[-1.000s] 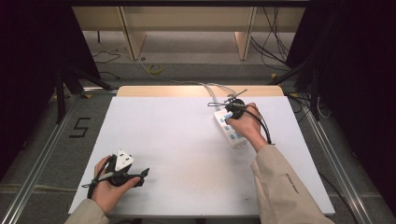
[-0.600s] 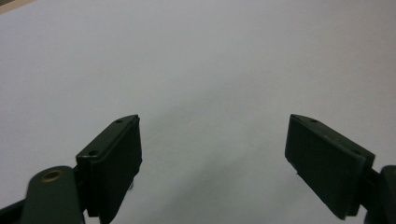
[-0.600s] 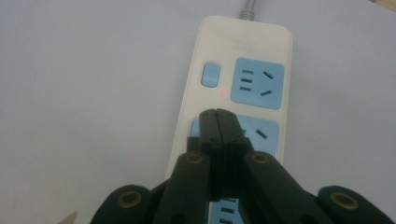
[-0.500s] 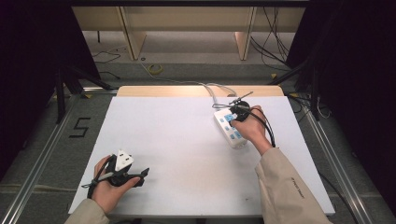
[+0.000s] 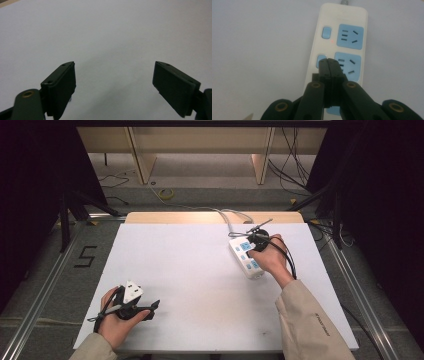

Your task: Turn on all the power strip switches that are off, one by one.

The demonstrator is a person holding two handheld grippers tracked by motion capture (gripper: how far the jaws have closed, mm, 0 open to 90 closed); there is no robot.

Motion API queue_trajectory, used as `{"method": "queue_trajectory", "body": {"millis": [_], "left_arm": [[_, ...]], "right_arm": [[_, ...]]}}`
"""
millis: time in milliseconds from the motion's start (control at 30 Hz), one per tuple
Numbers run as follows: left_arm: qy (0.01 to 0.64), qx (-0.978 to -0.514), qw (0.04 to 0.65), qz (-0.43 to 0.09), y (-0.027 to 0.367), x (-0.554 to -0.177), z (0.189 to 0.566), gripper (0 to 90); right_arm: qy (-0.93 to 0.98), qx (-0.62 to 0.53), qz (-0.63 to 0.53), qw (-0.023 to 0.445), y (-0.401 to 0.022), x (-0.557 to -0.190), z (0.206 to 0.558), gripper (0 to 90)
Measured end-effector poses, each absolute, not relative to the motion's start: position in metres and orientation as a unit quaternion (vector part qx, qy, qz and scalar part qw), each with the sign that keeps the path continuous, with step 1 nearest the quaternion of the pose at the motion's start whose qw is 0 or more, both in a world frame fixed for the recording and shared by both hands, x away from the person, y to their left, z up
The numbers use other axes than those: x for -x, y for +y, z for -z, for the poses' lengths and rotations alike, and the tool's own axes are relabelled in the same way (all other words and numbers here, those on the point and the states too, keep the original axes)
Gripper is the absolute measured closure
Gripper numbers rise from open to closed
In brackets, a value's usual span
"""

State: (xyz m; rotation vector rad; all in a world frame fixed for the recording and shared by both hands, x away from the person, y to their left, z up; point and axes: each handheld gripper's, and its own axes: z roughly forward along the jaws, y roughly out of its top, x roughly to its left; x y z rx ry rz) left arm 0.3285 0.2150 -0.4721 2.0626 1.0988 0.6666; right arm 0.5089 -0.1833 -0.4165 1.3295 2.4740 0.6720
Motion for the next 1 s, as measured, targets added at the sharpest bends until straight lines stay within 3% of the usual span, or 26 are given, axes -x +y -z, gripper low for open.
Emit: {"method": "queue_trajectory", "body": {"millis": [1000], "left_arm": [[0.423,-0.797,0.347,-0.258,0.215,-0.329,0.472,18.6]], "right_arm": [[0.857,-0.456,-0.216,0.104,-0.184,-0.496,0.418,90.0]]}}
